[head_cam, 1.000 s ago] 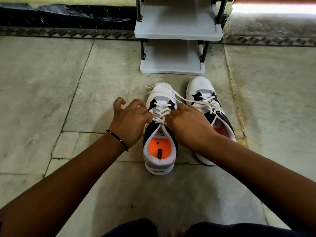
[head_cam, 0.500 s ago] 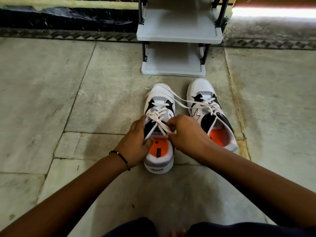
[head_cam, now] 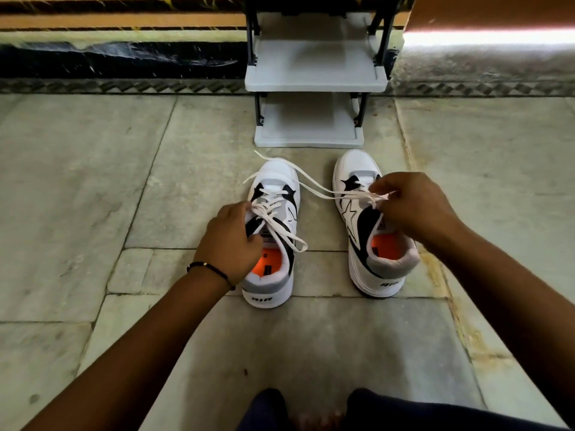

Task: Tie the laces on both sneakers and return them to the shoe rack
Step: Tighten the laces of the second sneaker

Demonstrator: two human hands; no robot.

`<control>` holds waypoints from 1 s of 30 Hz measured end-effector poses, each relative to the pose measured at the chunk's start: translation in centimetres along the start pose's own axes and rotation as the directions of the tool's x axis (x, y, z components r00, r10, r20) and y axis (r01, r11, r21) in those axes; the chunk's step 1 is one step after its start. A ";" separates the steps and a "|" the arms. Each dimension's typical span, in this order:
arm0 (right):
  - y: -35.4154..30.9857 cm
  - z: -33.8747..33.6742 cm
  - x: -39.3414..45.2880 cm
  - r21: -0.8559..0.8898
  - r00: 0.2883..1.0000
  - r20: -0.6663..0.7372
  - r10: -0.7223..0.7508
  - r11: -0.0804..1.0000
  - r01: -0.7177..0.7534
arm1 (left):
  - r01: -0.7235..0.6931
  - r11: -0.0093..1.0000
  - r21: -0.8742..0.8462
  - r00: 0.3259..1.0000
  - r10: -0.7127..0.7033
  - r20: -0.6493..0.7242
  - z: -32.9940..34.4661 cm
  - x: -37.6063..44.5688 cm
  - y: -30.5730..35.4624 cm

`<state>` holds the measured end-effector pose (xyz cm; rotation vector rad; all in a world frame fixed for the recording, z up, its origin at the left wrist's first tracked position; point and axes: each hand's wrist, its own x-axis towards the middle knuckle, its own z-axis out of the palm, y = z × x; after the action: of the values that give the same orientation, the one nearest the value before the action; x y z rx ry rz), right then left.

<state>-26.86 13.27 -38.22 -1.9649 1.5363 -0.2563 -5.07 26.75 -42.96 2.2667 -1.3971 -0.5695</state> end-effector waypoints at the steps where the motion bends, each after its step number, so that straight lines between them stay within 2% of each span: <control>1: 1.1 -0.5 0.1 -0.022 0.998 0.021 0.061 0.998 -0.060 | -0.029 1.000 0.007 0.998 0.030 -0.047 0.0 -0.1 0.8; 3: 2.8 -0.5 -0.1 -0.051 0.985 0.101 0.140 0.990 -0.135 | -0.112 0.991 0.068 0.988 0.119 -0.098 0.4 -0.2 2.1; 5: 3.2 -0.1 -0.7 -0.065 0.989 0.092 0.118 0.991 -0.113 | -0.234 0.961 0.149 0.966 0.246 -0.074 1.3 -0.1 3.4; 7: 2.7 0.4 -0.8 -0.087 0.997 0.059 0.054 0.995 -0.049 | -0.346 0.919 0.190 0.936 0.352 0.002 2.1 0.2 4.5; 10: 1.8 1.6 -0.7 -0.086 0.996 0.086 0.008 0.996 -0.001 | -0.392 0.898 0.200 0.916 0.361 0.176 3.5 0.3 6.3; 12: 1.5 2.4 -0.7 -0.108 0.994 0.112 -0.022 0.994 0.034 | -0.375 0.901 0.220 0.913 0.316 0.259 4.3 0.4 6.8; 15: 1.5 2.6 -0.5 -0.100 0.990 0.126 -0.062 0.992 0.074 | -0.328 0.922 0.206 0.914 0.256 0.314 5.0 1.0 6.5; 18: 1.6 2.4 0.4 0.010 0.985 0.160 -0.068 0.998 0.067 | -0.216 0.976 0.011 0.931 0.203 0.304 5.3 1.6 7.1; 21: 1.3 3.3 0.4 0.118 0.978 0.206 -0.044 0.993 0.020 | -0.121 0.973 -0.198 0.953 0.170 0.250 5.7 1.9 8.8; 23: 1.4 4.2 0.3 0.144 0.982 0.180 -0.048 0.989 0.022 | -0.014 0.942 -0.334 0.960 0.106 0.260 5.9 2.2 9.4; 26: 2.0 4.9 0.7 0.280 0.989 0.147 -0.024 0.960 -0.018 | 0.186 0.780 -0.598 0.960 -0.016 0.278 5.6 2.5 9.7; 27: 2.1 5.0 0.8 0.315 0.989 0.144 -0.021 0.949 -0.025 | 0.182 0.776 -0.604 0.967 -0.029 0.254 5.6 2.5 9.6; 30: 2.2 5.4 0.9 0.377 0.992 0.121 -0.023 0.926 -0.024 | 0.051 0.918 -0.393 0.986 0.016 0.164 6.0 2.1 8.8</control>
<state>-25.59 14.01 -43.88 -1.6432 1.2965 -0.3928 -13.92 20.42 -43.40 1.9421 -1.2018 -0.9703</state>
